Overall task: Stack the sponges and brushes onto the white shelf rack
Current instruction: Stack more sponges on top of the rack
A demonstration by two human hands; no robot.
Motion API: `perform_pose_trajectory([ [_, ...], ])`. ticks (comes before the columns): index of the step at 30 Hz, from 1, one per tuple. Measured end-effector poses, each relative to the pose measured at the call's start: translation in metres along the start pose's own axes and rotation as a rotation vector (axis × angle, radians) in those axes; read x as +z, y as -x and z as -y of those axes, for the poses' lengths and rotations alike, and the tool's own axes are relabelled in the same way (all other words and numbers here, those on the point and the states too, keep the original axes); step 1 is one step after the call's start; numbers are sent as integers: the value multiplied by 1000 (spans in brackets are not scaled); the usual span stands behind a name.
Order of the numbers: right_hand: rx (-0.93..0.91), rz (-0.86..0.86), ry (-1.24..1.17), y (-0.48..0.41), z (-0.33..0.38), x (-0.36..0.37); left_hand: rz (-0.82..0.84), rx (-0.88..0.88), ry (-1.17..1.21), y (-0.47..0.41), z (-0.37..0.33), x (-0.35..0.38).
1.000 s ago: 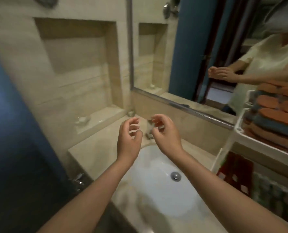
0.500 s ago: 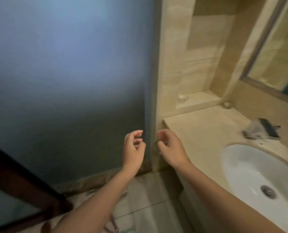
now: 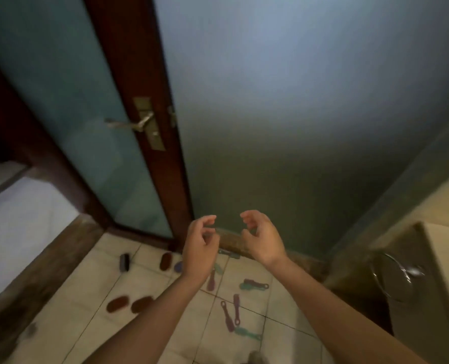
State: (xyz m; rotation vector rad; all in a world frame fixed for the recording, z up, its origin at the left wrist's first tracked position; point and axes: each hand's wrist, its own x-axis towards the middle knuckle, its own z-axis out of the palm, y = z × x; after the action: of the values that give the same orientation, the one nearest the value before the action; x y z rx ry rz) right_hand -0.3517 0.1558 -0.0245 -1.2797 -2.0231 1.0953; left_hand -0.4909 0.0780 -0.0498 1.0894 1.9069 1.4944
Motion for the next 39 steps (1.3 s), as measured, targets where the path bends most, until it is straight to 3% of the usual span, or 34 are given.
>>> perform_pose_trajectory([
  [10, -87, 409, 15, -82, 39, 133, -305, -232, -24, -31, 80, -99],
  [15, -119, 607, 78, -126, 61, 208, -352, -405, -70, -56, 107, -146],
  [28, -234, 931, 202, -167, 118, 352, -573, -676, -144, -60, 160, -261],
  [33, -182, 946, 193, -176, 133, 409, -499, -711, -157, -78, 192, -309],
  [39, 4, 834, 156, -178, 125, 479, -250, -730, -226, -115, 253, -381],
])
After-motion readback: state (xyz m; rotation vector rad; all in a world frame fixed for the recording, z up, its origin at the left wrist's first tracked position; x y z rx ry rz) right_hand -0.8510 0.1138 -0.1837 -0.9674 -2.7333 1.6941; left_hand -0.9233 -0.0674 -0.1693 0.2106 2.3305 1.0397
